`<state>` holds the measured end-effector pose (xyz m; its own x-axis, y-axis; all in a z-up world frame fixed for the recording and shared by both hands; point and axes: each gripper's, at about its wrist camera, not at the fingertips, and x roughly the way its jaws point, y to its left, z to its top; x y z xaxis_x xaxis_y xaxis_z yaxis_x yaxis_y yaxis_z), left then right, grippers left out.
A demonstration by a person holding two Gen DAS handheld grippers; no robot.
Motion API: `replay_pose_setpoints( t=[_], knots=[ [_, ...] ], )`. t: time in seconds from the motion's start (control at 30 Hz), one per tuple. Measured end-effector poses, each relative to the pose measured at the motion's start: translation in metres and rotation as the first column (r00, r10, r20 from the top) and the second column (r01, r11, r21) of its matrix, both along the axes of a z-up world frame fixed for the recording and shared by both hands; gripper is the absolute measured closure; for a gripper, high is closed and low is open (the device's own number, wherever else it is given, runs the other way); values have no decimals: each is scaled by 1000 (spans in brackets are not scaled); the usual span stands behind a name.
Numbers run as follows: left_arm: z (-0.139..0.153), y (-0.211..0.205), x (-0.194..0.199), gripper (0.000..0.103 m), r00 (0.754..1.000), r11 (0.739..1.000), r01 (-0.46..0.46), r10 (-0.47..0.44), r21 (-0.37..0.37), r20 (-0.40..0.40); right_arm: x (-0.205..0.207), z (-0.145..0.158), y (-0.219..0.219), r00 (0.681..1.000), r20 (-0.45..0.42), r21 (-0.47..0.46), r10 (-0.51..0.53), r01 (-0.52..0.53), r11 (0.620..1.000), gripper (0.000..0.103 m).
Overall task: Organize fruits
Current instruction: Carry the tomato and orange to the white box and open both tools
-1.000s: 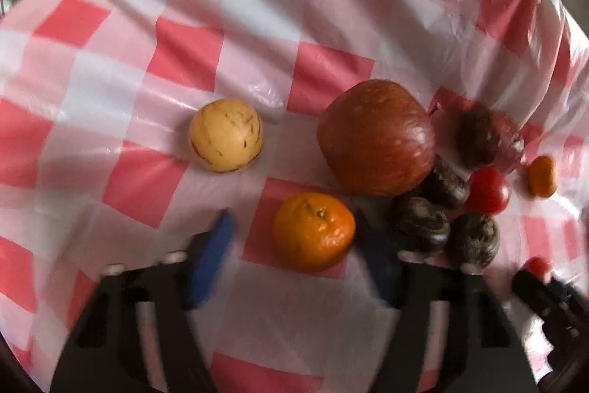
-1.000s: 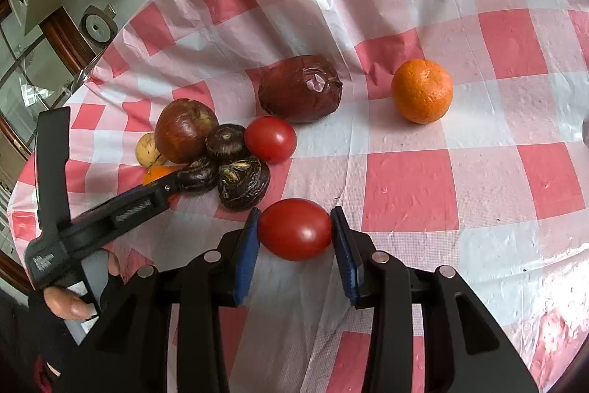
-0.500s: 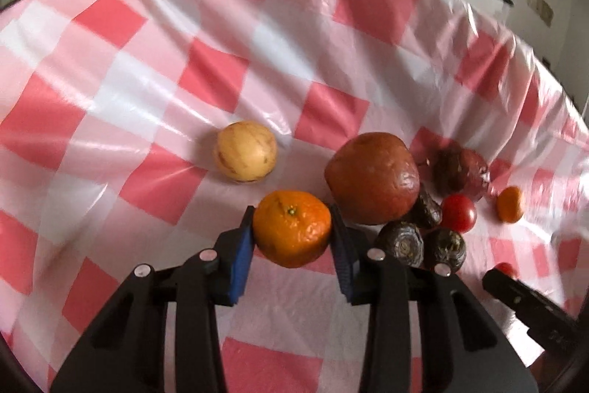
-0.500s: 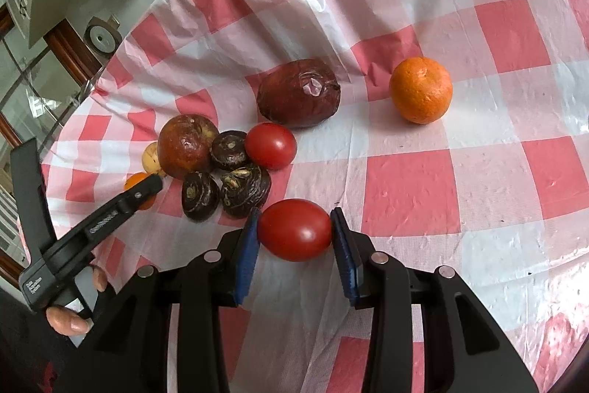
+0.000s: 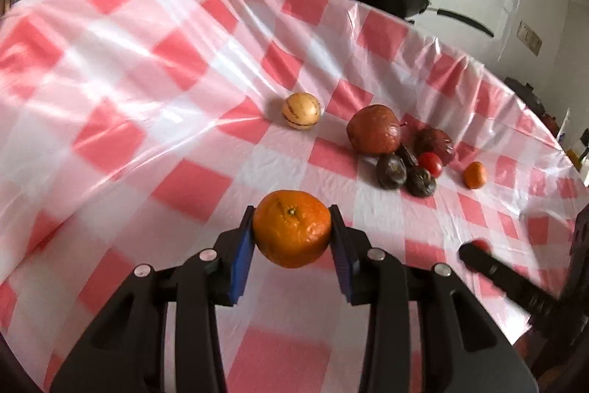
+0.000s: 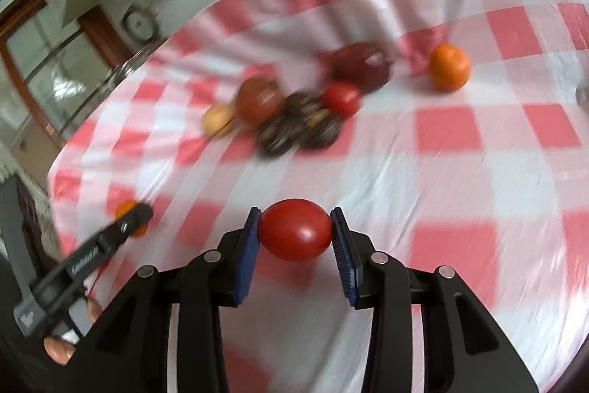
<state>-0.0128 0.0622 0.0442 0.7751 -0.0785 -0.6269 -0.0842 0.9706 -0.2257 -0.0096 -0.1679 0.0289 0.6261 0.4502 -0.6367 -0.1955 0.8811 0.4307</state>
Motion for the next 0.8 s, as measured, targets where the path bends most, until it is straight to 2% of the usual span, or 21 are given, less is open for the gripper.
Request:
replay_pose_setpoints(
  t=[0.2,0.37,0.63,0.8],
  knots=[
    [9,33,-75,64,998,999,-31,33,-33,55,-75,17,55,992,38,-63,122,-119,991,65],
    [12,72,-135,64,997,998,-54,55,-21,58,-130,25,107,968,66,-166,243,-230,959,65],
    [14,138,-202,64,989,990,-137,138,-6,62,-172,36,166,925,94,-284,368,-329,900,65],
    [7,169,-238,64,981,982,-188,186,36,51,-193,35,197,897,85,-331,434,-385,861,65]
  ],
)
